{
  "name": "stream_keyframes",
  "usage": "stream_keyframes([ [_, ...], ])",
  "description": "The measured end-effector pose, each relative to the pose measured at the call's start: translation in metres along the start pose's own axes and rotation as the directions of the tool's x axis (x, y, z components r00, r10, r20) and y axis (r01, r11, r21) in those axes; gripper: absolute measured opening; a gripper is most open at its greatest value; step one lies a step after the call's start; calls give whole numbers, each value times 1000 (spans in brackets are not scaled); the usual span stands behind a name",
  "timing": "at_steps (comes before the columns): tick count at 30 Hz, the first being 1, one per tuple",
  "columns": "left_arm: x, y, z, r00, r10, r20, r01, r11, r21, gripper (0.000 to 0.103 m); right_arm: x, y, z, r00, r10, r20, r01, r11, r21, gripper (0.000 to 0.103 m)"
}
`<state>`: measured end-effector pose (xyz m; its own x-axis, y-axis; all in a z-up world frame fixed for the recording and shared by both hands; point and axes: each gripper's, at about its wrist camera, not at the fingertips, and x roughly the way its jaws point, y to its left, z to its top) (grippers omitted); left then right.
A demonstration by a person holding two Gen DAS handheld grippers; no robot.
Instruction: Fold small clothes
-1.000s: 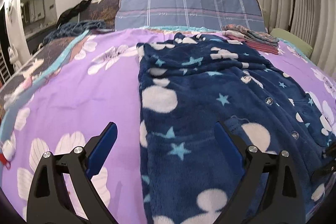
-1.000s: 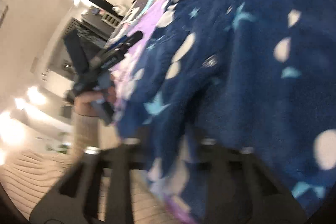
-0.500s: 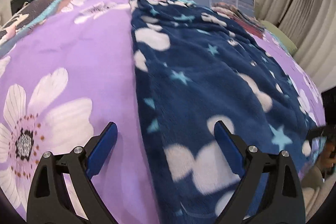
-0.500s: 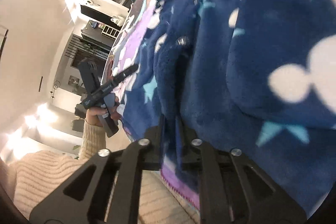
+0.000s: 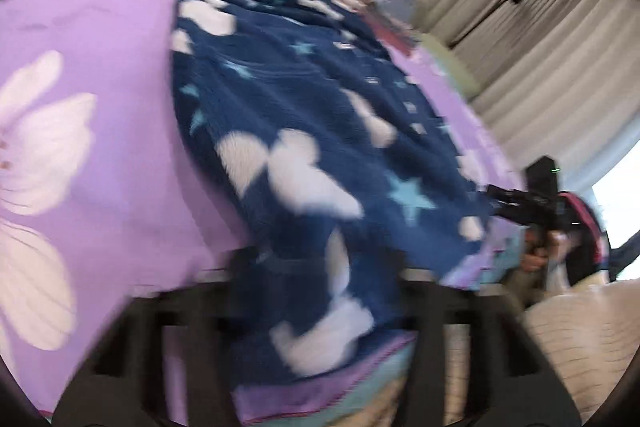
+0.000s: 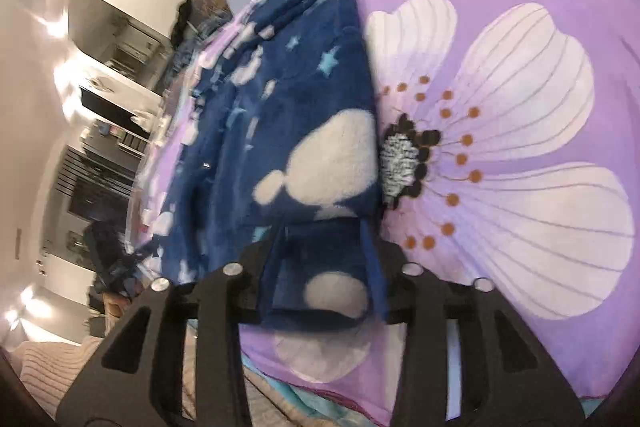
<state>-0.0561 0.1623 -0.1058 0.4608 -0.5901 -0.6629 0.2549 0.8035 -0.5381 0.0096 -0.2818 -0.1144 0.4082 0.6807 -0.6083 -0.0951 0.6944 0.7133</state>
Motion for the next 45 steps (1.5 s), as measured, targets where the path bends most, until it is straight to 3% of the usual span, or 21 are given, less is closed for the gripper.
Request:
stream_keyframes([
  [3, -7, -3, 3, 999, 20, 35, -20, 1000, 0, 18, 5, 7, 4, 1000, -7, -8, 7, 1000, -28, 48],
  [7, -20, 2, 1, 996, 77, 53, -76, 997, -15, 18, -9, -1, -4, 1000, -24, -1, 24, 999, -24, 49],
  [9, -19, 6, -1, 995, 94, 43, -93, 995, -21, 20, -11, -8, -5, 997, -71, 4, 71, 997, -18, 52],
  [10, -15, 7, -4, 994, 102, 31, -101, 994, -29, 25, -8, -9, -6, 996, -92, 4, 92, 995, -25, 52],
  [12, -9, 10, -7, 992, 125, 0, -125, 991, -44, 54, -12, -11, -10, 996, -91, 0, 90, 995, -34, 52],
  [15, -7, 2, -12, 994, 112, -1, -112, 994, -13, 71, -13, -9, -15, 996, -86, -17, 85, 995, -57, 57],
  [21, 4, 4, -8, 997, 76, -14, -76, 997, -27, 86, -2, -8, -19, 999, -1, -47, -3, 996, -91, 66],
  [23, 13, -2, -3, 997, 73, -15, -73, 997, -4, 88, 15, -5, -14, 996, 64, -61, -70, 993, -93, 66],
  [25, 20, -8, 0, 997, 82, -12, -82, 996, 33, 88, 27, 5, -6, 996, 65, -61, -73, 988, -137, 66],
  [26, 21, -10, 0, 996, 84, -6, -84, 996, 41, 84, 27, 5, -6, 996, 65, -61, -73, 988, -137, 66],
  [28, 19, -11, 1, 995, 96, 6, -97, 994, 47, 40, 29, 6, -2, 996, 66, -61, -73, 990, -122, 43],
  [29, 19, -8, 2, 997, 78, -2, -78, 997, 19, 14, 28, 5, -1, 996, 62, -65, -69, 992, -108, 23],
  [31, 10, -7, 3, 998, 56, 37, -55, 998, -17, 13, 26, -2, -1, 994, 88, -64, -91, 995, -45, 16],
  [34, -11, -25, 11, 991, 67, 117, -73, 996, 50, 12, 9, 1, -1, 987, 161, -11, -162, 987, -19, 14],
  [37, -41, -52, 25, 975, 42, 217, -71, 989, 129, 12, -19, 20, 2, 973, 224, 60, -219, 972, -82, 13],
  [40, -74, -81, 34, 952, 30, 305, -98, 973, 209, 12, -52, 44, 5, 958, 247, 146, -224, 962, -158, 12],
  [42, -94, -97, 34, 935, 15, 354, -111, 961, 253, 12, -75, 56, 2, 939, 280, 199, -239, 949, -204, 12],
  [45, -131, -124, 27, 900, -22, 435, -130, 939, 317, 12, -124, 76, -13, 885, 367, 286, -284, 914, -291, 12],
])
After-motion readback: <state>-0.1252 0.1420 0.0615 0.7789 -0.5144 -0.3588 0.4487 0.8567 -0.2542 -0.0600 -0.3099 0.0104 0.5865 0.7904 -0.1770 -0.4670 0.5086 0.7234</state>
